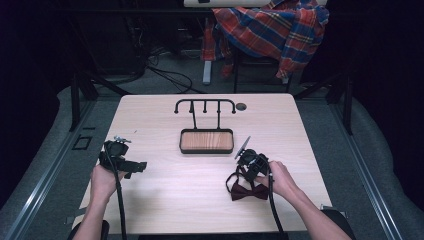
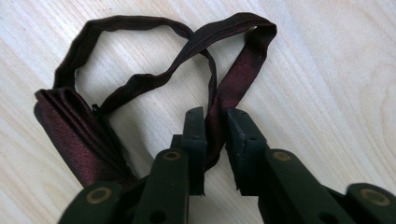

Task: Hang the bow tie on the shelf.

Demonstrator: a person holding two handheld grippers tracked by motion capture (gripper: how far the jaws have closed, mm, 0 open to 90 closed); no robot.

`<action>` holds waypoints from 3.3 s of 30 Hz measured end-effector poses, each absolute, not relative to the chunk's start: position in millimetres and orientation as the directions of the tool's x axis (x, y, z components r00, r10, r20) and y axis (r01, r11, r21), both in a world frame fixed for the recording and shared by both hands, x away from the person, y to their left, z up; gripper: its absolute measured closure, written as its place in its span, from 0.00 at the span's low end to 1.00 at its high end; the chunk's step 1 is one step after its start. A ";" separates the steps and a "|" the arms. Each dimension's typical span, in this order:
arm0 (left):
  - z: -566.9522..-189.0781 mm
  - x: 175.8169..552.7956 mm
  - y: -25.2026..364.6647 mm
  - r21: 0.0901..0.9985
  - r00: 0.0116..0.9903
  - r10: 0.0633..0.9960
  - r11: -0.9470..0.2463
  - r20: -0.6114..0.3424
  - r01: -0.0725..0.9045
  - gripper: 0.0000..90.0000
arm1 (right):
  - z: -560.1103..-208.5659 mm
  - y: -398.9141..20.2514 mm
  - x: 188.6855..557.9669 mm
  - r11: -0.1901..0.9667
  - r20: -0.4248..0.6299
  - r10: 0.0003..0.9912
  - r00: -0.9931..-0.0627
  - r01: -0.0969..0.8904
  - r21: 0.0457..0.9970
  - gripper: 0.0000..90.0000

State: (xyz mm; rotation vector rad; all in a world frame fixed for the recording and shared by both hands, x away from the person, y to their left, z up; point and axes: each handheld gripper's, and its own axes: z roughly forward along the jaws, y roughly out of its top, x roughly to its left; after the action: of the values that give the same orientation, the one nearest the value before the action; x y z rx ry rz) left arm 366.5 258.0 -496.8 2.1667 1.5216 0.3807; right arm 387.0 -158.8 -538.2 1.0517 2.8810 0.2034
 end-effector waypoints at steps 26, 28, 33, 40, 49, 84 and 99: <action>-497.6 366.3 257.7 0.514 0.365 0.930 -0.299 -0.029 0.804 0.00 | -529.0 -161.5 385.1 0.753 -0.050 0.648 -0.760 0.630 0.194 0.99; -497.5 366.2 258.2 0.521 0.367 0.930 -0.296 -0.035 0.801 0.00 | -524.1 -163.7 383.9 0.737 -0.050 0.662 -0.748 0.638 0.223 0.99; -494.3 364.6 258.0 0.548 0.377 0.926 -0.307 -0.016 0.778 0.00 | -512.2 -168.9 382.8 0.727 -0.055 0.667 -0.743 0.633 0.267 0.99; -494.1 364.4 258.9 0.557 0.376 0.927 -0.307 -0.011 0.772 0.00 | -500.3 -170.5 379.7 0.712 -0.060 0.674 -0.737 0.625 0.322 0.99; -493.8 364.0 258.3 0.564 0.379 0.925 -0.312 -0.002 0.764 0.00 | -486.7 -172.5 378.5 0.700 -0.083 0.679 -0.729 0.609 0.371 0.99; -495.5 364.3 259.3 0.555 0.386 0.923 -0.321 -0.001 0.768 0.00 | -437.5 -170.8 388.4 0.665 -0.194 0.698 -0.689 0.524 0.533 0.99; -496.2 364.7 257.9 0.548 0.392 0.920 -0.326 -0.004 0.770 0.00 | -413.0 -170.4 396.6 0.636 -0.199 0.713 -0.672 0.501 0.587 0.99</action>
State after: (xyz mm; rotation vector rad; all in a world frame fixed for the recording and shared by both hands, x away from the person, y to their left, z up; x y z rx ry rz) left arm 364.7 257.9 -496.2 2.1875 1.4467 0.4278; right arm 396.6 -170.4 -413.0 0.9593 2.4429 0.6970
